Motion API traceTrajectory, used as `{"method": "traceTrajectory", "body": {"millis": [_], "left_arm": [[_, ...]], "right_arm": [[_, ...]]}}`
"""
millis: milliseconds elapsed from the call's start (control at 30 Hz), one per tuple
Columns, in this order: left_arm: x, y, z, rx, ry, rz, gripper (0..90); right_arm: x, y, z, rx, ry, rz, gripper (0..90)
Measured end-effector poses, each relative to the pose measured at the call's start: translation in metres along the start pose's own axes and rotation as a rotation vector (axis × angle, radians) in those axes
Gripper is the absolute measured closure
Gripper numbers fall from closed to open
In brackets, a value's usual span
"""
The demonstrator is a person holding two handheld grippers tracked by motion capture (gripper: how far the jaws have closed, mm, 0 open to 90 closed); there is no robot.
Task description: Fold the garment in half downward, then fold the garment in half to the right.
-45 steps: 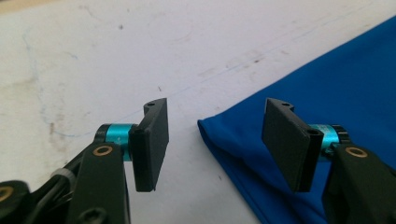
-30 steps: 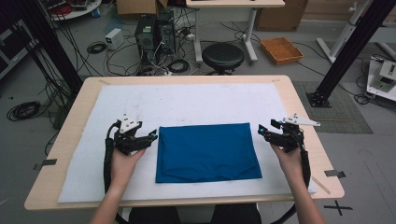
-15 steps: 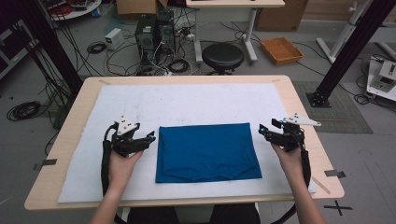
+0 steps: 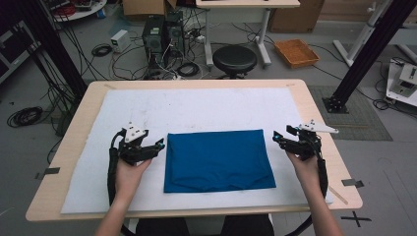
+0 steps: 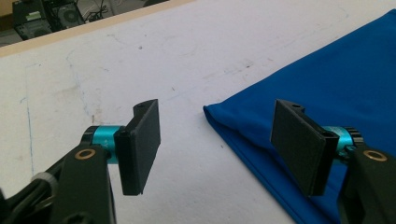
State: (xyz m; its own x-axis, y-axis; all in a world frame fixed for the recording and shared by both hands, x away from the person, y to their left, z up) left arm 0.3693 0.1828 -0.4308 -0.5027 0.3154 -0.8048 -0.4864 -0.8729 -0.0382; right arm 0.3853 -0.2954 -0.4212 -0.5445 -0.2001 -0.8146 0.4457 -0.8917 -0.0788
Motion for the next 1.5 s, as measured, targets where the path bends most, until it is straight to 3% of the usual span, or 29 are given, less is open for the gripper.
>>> {"method": "traceTrajectory", "body": {"millis": [300, 667, 800, 900, 1067, 1300, 1500], "left_arm": [[0.0, 0.005, -0.003, 0.018, -0.019, -0.012, 33.5], [-0.001, 0.015, 0.009, 0.063, -0.036, 0.087, 34.2], [0.009, 0.018, 0.016, 0.083, -0.05, 0.115, 34.3], [0.018, 0.019, 0.023, 0.09, -0.056, 0.158, 34.4], [0.033, 0.027, 0.034, 0.094, -0.072, 0.179, 34.5], [0.055, 0.048, 0.041, 0.132, -0.107, 0.225, 36.8], [0.065, 0.068, 0.034, 0.161, -0.142, 0.248, 38.2]], "right_arm": [[-0.001, 0.0, -0.002, 0.013, -0.001, 0.0, 38.1], [0.005, 0.004, 0.006, 0.029, 0.012, 0.012, 38.1], [0.009, 0.009, 0.009, 0.037, 0.01, 0.006, 38.1], [0.01, 0.011, 0.01, 0.043, 0.01, 0.006, 38.2], [0.01, 0.011, 0.009, 0.044, 0.007, 0.008, 38.2], [0.009, 0.006, 0.007, 0.04, 0.006, 0.028, 38.3], [0.009, 0.005, 0.007, 0.043, 0.003, 0.031, 38.4]]}}
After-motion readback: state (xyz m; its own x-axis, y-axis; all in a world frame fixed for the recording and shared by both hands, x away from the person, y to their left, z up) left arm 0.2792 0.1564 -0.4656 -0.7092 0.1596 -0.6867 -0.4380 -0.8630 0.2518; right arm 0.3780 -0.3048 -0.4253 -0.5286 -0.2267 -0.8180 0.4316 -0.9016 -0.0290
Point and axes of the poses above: each handheld gripper's, and its own axes: z roughly backward along the jaws, x roughly out of its underside, y roughly to its right, the point moved 4 cm from there along -z, roughly forward along the jaws, and after that the axes turned 8 degrees about -y, right-handed, at the moved point
